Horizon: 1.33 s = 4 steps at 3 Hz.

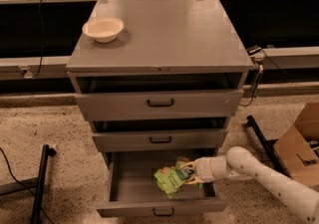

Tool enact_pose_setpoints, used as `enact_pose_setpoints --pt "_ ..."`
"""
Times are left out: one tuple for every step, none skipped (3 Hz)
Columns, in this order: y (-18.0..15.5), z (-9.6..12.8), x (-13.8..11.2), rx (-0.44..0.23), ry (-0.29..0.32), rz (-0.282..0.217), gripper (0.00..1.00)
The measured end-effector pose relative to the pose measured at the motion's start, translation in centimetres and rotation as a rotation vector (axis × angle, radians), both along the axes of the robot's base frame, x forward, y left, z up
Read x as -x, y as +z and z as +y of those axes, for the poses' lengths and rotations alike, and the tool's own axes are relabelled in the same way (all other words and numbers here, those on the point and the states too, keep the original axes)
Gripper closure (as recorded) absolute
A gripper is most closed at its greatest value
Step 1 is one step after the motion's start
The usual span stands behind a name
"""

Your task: Pick green rice chip bag from bottom drawer and place on counter

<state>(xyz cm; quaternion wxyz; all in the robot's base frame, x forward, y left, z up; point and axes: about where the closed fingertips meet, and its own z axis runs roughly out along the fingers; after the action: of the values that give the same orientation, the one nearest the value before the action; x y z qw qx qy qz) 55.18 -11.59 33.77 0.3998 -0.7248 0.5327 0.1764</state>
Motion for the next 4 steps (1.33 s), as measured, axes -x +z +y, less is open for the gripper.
enact_pose_setpoints --pt "6.5 -0.7 2.6 0.068 0.083 -0.119 1.0" --pt "14.6 -2.3 3.4 0.112 0.099 -0.246 1.0" --pt "14.6 -2.3 3.4 0.111 0.099 -0.246 1.0" --pt "16.0 -2.4 2.2 0.156 0.171 -0.315 1.0"
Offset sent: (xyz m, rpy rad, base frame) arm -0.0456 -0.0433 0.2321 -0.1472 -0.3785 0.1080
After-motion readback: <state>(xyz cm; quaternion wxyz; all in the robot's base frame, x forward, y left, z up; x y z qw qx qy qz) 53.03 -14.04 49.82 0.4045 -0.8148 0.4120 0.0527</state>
